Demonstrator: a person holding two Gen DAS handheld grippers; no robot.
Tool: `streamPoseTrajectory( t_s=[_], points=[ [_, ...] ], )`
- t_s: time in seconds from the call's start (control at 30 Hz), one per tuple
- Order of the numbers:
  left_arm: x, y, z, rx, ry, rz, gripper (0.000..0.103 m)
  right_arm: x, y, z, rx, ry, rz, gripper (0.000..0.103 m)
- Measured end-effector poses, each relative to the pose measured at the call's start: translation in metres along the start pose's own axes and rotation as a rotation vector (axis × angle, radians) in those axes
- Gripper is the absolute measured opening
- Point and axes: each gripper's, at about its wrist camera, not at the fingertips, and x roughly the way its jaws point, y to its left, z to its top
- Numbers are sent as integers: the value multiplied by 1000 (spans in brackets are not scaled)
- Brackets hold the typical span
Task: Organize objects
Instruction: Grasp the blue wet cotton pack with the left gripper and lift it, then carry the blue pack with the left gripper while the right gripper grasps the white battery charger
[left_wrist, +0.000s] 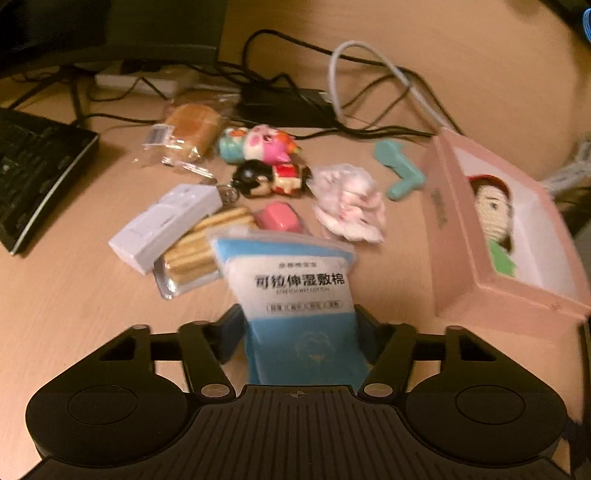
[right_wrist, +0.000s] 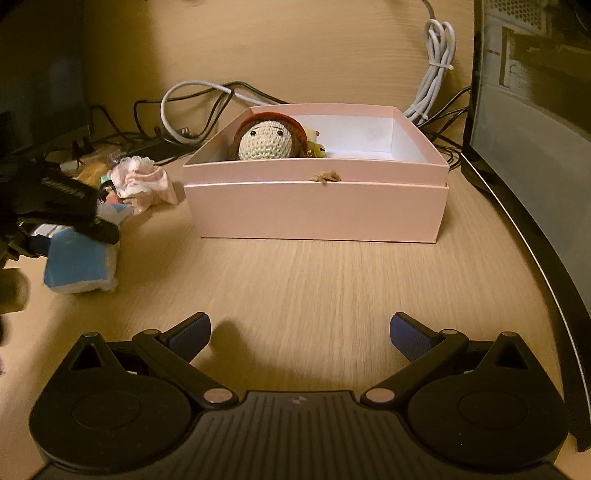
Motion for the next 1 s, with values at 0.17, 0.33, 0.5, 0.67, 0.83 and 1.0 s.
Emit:
streamPoseTrajectory(
  t_s=[0.17, 0.33, 0.5, 0.67, 0.83, 1.0],
  points=[
    [-33, 33, -22, 49, 11, -77, 56, -2, 10, 3, -5, 28, 46, 103],
    [-73, 95, -33, -18, -20, -115, 56, -1, 60, 26, -91, 2, 145, 103],
    [-104, 152, -30, -114, -70, -78, 56, 5, 137, 65, -194, -61, 265, 103],
    [-124, 197, -32, -184, -105, -89, 56, 32, 218, 91, -272, -71, 302, 103],
    [-127, 232, -39, -239, -109, -106, 56, 78, 275, 104, -287, -14, 224, 103],
    [-127, 257, -42, -290, -123, -106, 56, 112, 296, 106, -378, 29, 152, 82]
  ],
)
